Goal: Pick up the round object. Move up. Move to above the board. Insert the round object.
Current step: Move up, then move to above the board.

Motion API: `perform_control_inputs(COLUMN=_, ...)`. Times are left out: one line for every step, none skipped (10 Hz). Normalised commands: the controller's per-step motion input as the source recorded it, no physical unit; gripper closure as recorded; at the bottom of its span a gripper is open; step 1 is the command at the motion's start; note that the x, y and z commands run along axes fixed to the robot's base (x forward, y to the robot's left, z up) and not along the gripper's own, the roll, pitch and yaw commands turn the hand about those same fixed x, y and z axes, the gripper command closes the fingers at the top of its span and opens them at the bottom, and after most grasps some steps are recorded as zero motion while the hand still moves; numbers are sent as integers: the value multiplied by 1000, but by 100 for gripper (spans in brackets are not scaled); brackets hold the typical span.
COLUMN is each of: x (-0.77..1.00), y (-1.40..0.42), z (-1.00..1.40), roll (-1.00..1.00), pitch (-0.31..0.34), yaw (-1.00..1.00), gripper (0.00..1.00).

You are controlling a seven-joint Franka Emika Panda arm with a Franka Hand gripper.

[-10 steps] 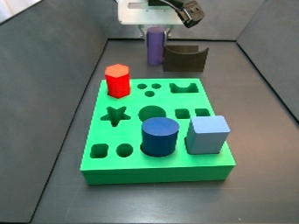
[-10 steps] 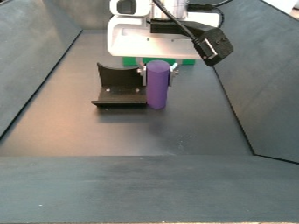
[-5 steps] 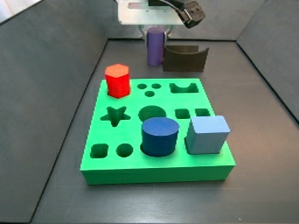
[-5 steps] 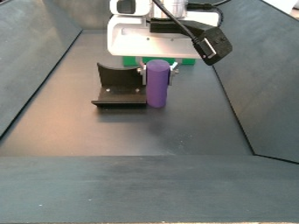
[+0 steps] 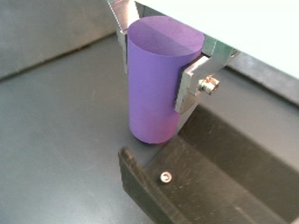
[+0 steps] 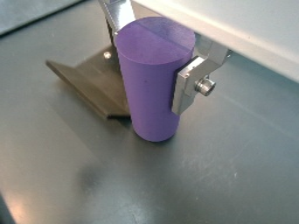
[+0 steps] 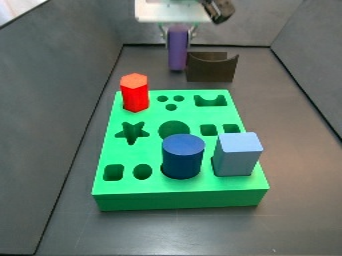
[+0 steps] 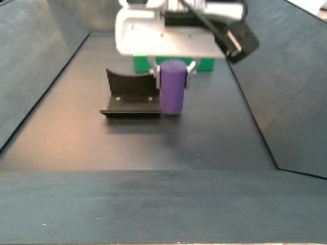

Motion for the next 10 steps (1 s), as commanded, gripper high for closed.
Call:
perform_control_inputs(x=-8, y=-5, z=555, roll=19, pitch=3, yaw=21, gripper=100)
perform_control_inputs(x=-17, y=-4, z=393, roll=29, pitch=10, yaw=13, gripper=100)
perform_control_inputs(x=-20, y=-1, z=167, roll=42, pitch=15, yaw=7, gripper=100)
perform_control_inputs(x=41, y=280, z=1000, roll=182, pitch=-126, yaw=49, gripper=100)
perform_control_inputs(x=44, y=281, z=1000, roll=182, pitch=-117, yaw=45, gripper=100)
perform_control_inputs(x=24, y=238, z=1000, roll=148, pitch=-53, yaw=16, gripper=100)
perform_control_inputs(x=21, y=219, z=1000, roll=130, pitch=-15, yaw=5, gripper=100)
perform_control_inputs(x=20, y=207, z=1000, roll=116, pitch=5, yaw=4, gripper=100)
perform_control_inputs(x=20, y=174, z=1000, roll=85, pitch=48, yaw=-1, gripper=100)
perform_control_inputs(x=21, y=152, z=1000, roll=68, pitch=68, yaw=-3, gripper=100)
